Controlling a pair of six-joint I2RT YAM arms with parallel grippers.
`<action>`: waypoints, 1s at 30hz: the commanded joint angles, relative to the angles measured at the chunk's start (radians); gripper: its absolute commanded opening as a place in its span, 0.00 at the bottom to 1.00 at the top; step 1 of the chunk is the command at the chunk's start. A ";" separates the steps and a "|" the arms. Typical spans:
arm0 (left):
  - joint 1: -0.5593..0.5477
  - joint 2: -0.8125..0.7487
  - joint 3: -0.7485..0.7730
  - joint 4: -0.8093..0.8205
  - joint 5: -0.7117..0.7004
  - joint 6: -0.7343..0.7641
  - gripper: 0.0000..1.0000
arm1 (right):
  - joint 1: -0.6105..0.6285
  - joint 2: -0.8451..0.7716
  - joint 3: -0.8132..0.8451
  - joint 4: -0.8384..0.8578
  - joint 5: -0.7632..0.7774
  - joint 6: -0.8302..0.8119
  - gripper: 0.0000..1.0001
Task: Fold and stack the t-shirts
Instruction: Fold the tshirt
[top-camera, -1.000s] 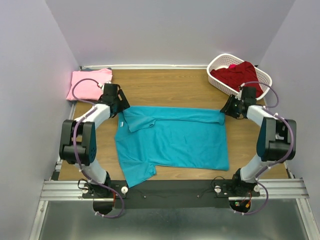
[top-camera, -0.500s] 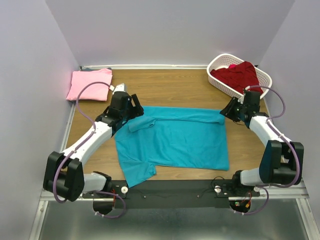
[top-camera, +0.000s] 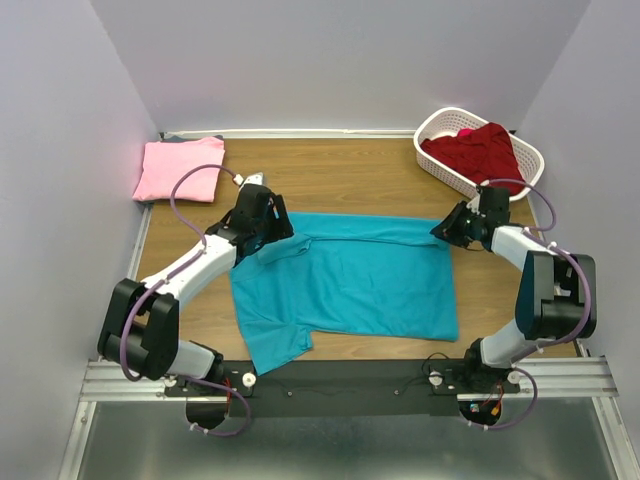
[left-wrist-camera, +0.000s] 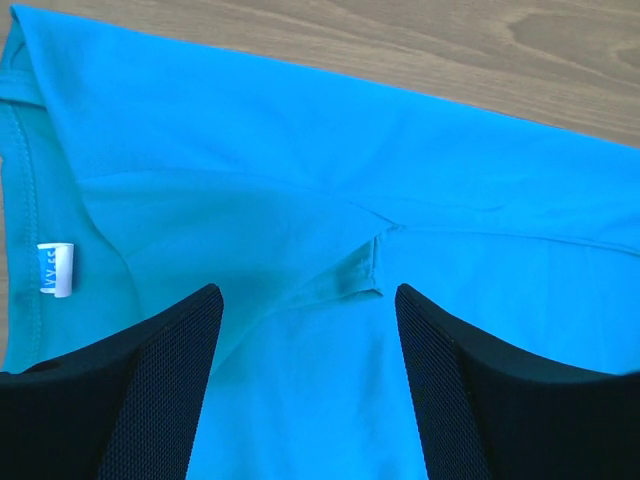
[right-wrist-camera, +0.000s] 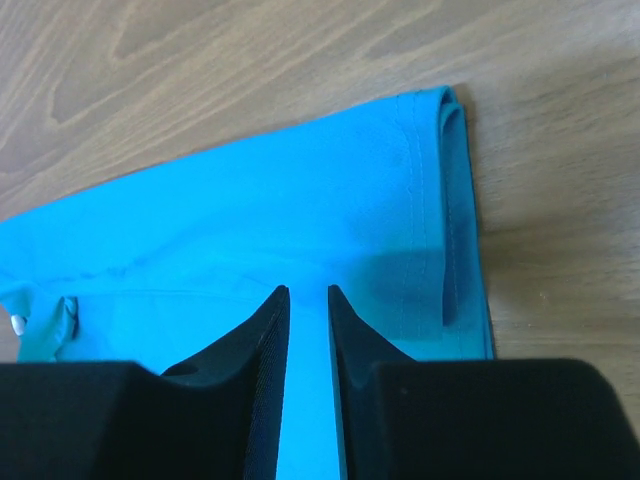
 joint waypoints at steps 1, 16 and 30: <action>-0.002 -0.037 -0.010 -0.008 -0.043 0.018 0.77 | 0.000 0.030 -0.037 0.040 -0.007 0.017 0.28; 0.006 -0.268 -0.133 -0.077 -0.042 -0.048 0.77 | -0.024 -0.019 -0.115 0.023 0.018 -0.037 0.26; 0.009 -0.276 -0.170 -0.069 -0.042 -0.125 0.91 | 0.023 -0.174 -0.037 -0.078 0.014 -0.065 0.34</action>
